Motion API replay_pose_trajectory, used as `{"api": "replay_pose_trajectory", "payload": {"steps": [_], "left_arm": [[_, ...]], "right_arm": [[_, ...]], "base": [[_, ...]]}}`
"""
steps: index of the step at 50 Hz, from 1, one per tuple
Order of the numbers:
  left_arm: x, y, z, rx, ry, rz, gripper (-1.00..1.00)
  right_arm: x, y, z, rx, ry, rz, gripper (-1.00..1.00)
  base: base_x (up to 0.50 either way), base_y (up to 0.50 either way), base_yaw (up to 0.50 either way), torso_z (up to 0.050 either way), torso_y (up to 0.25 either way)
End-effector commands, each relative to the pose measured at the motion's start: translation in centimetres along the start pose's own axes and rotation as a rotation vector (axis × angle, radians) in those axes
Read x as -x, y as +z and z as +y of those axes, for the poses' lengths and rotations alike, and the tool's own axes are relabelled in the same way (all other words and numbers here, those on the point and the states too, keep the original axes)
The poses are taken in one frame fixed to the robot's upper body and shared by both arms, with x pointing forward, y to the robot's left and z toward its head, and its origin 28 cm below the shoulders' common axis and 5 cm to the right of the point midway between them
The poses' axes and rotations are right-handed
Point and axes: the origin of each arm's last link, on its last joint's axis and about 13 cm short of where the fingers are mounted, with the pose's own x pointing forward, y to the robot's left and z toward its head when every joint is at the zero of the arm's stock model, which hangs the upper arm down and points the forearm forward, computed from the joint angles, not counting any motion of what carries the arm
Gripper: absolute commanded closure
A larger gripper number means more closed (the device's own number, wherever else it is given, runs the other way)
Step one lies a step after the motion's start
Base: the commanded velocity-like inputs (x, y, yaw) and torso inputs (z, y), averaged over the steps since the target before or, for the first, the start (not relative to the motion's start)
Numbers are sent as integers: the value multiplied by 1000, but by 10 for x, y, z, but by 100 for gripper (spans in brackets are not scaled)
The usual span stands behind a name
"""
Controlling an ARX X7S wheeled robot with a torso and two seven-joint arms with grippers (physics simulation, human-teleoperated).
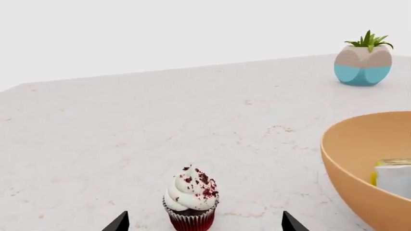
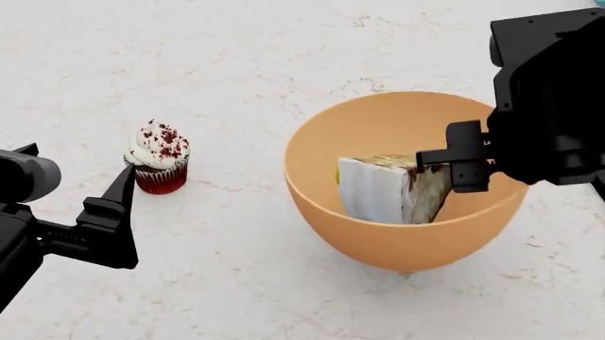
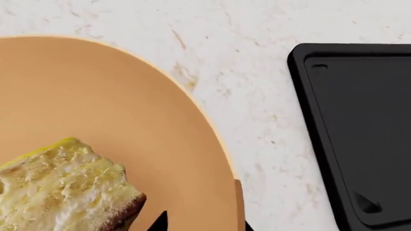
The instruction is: Pick up the bowl with cake and place it on the tray. Pick up the cupcake and place it on the tray.
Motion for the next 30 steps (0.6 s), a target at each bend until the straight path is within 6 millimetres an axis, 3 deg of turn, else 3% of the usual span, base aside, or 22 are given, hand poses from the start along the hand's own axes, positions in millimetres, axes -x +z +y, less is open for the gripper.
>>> {"api": "replay_pose_trajectory", "payload": {"steps": [1, 11, 19, 30], "left_arm": [[0, 0, 0, 2, -1, 0, -100], [-1, -2, 0, 2, -3, 3, -100], [-2, -2, -1, 2, -4, 6, -100], [-4, -3, -1, 1, -6, 10, -100]], "right_arm": [[-9, -7, -4, 26, -48, 29, 100], [-4, -4, -10, -35, -17, -25, 100], [24, -16, -12, -119, 11, -87, 100], [42, -15, -20, -194, 31, -158, 100]], "base": [[0, 0, 3, 0, 0], [1, 0, 1, 0, 0], [0, 0, 0, 0, 0], [0, 0, 0, 0, 0]]}}
